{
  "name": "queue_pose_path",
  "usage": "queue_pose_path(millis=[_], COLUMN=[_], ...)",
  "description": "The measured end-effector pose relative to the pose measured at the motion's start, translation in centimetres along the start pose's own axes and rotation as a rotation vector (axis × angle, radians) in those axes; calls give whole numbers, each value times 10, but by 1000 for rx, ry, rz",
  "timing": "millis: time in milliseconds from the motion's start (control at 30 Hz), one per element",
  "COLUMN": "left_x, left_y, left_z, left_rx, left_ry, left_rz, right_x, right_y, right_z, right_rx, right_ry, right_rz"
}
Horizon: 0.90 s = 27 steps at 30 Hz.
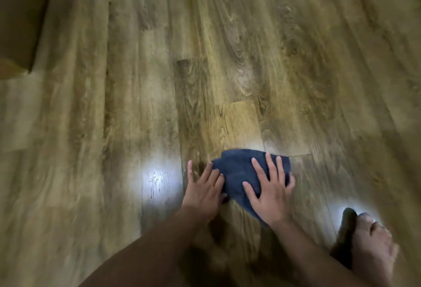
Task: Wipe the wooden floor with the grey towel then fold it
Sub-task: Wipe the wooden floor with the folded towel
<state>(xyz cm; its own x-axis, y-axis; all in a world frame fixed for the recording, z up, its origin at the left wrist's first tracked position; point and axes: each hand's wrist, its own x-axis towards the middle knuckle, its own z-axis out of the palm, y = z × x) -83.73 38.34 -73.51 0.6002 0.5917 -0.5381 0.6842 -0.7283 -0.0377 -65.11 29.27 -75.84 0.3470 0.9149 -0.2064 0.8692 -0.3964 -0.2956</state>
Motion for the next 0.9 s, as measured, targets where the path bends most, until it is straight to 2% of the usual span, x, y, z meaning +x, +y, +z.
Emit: queue_pose_path(millis=[133,200,300,467,900], left_x=[11,23,52,104,309], left_y=[-1,10,14,-23,-151], left_z=[-14,-12,-4,-7,-115], left_rx=[-287,-374,-486,-383,-226], left_ry=[308,388,456,589,708], left_rz=[84,91,4,44,-312], right_x=[7,14,30,87,384], right_y=[0,3,3,-3,-39], right_z=[8,11,18,5,-43], right_rx=[88,82,37,15,-1], right_ry=[67,111,160,159,242], right_rz=[12,20,29,-60,-288])
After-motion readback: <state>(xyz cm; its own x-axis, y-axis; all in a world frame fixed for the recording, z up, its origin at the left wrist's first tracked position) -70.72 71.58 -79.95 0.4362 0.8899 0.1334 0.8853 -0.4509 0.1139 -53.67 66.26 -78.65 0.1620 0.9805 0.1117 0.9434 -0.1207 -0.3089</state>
